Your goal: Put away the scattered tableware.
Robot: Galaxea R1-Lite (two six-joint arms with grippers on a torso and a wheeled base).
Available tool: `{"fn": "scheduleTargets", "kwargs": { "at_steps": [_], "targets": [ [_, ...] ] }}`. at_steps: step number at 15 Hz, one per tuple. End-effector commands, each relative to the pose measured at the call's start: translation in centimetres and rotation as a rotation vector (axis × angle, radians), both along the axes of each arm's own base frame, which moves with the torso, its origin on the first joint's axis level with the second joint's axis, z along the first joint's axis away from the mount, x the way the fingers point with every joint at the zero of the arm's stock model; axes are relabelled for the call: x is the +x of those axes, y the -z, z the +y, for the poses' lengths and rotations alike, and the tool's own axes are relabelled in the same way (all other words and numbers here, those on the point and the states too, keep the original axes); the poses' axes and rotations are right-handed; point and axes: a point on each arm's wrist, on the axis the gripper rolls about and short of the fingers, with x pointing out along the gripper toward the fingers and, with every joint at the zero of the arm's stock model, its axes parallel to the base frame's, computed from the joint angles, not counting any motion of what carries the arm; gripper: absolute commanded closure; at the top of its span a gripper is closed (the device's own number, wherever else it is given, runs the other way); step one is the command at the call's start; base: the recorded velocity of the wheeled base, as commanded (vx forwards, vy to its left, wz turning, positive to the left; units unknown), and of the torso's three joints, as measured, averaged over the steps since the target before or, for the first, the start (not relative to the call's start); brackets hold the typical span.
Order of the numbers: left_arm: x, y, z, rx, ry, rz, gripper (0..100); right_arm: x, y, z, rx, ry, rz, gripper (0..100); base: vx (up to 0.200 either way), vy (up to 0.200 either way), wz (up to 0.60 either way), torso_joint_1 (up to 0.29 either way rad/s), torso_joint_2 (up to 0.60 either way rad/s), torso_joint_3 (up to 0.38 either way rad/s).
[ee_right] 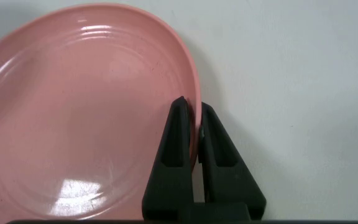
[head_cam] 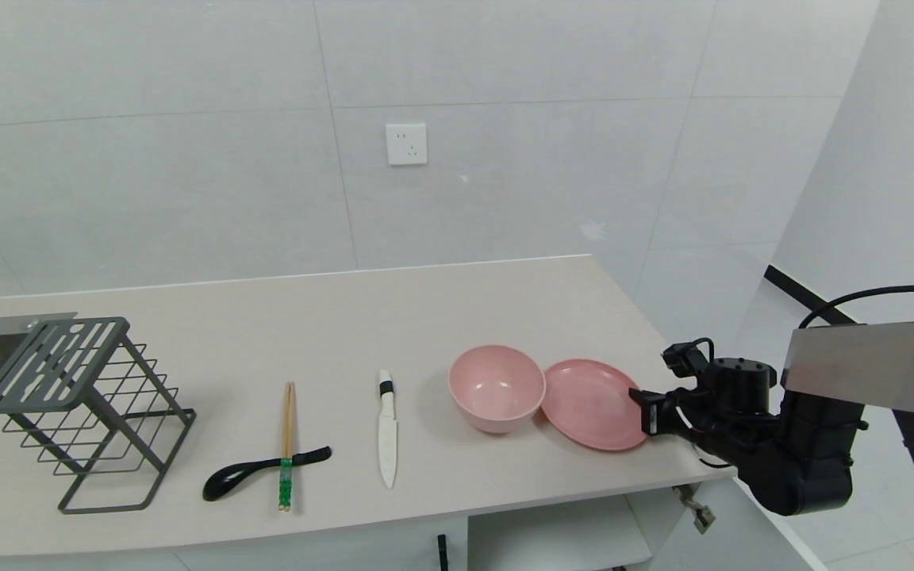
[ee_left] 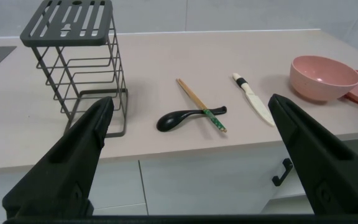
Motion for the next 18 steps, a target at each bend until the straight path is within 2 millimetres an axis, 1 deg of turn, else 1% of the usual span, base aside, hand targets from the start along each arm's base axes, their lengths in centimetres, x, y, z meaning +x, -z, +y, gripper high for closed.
{"fn": "scheduleTargets", "kwargs": {
  "at_steps": [1, 3, 5, 7, 9, 10, 12, 13, 17, 18],
  "targets": [
    [0.0, 0.0, 0.0, 0.000, 0.000, 0.001, 0, 0.5, -0.5, -0.2, 0.013, 0.016, -0.023, 100, 0.000, 0.000, 0.00, 0.000, 0.00, 0.000],
    [0.0, 0.0, 0.0, 0.000, 0.000, 0.001, 0, 0.8, -2.0, -0.2, 0.018, 0.016, -0.062, 100, 0.000, 0.000, 0.00, 0.000, 0.00, 0.000],
    [0.0, 0.0, 0.0, 0.000, 0.002, 0.001, 0, 0.7, -4.7, -0.2, 0.033, 0.020, -0.125, 100, 0.000, 0.000, 0.00, 0.000, 0.00, 0.000],
    [0.0, 0.0, 0.0, 0.000, 0.002, 0.001, 0, 0.0, -6.8, -0.2, 0.086, 0.039, -0.162, 100, 0.000, 0.000, 0.00, 0.000, 0.00, 0.000],
    [0.0, 0.0, 0.0, 0.000, 0.002, 0.001, 0, -0.9, -7.7, -0.4, 0.096, 0.044, -0.234, 100, 0.000, 0.000, 0.00, 0.000, 0.00, 0.000],
    [0.0, 0.0, 0.0, 0.000, 0.002, 0.001, 0, -1.4, -7.9, -0.4, 0.100, 0.050, -0.250, 100, 0.000, 0.000, 0.00, 0.000, 0.00, 0.000],
    [0.0, 0.0, 0.0, 0.002, 0.003, 0.001, 0, -3.3, -8.4, -0.3, 0.127, 0.058, -0.230, 100, 0.000, 0.000, 0.00, 0.000, 0.00, 0.000],
    [0.0, 0.0, 0.0, 0.005, 0.005, 0.001, 0, -4.0, -9.0, -0.3, 0.129, 0.055, -0.229, 100, 0.000, 0.000, 0.00, 0.000, 0.00, 0.000],
    [0.0, 0.0, 0.0, 0.013, 0.009, -0.001, 0, -7.6, -13.3, -0.8, 0.137, 0.055, -0.296, 100, 0.000, 0.000, 0.00, 0.000, 0.00, 0.000],
    [0.0, 0.0, 0.0, 0.016, 0.011, -0.001, 0, -8.4, -14.8, -1.0, 0.142, 0.057, -0.342, 100, 0.000, 0.000, 0.00, 0.000, 0.00, 0.000]
  ]
}}
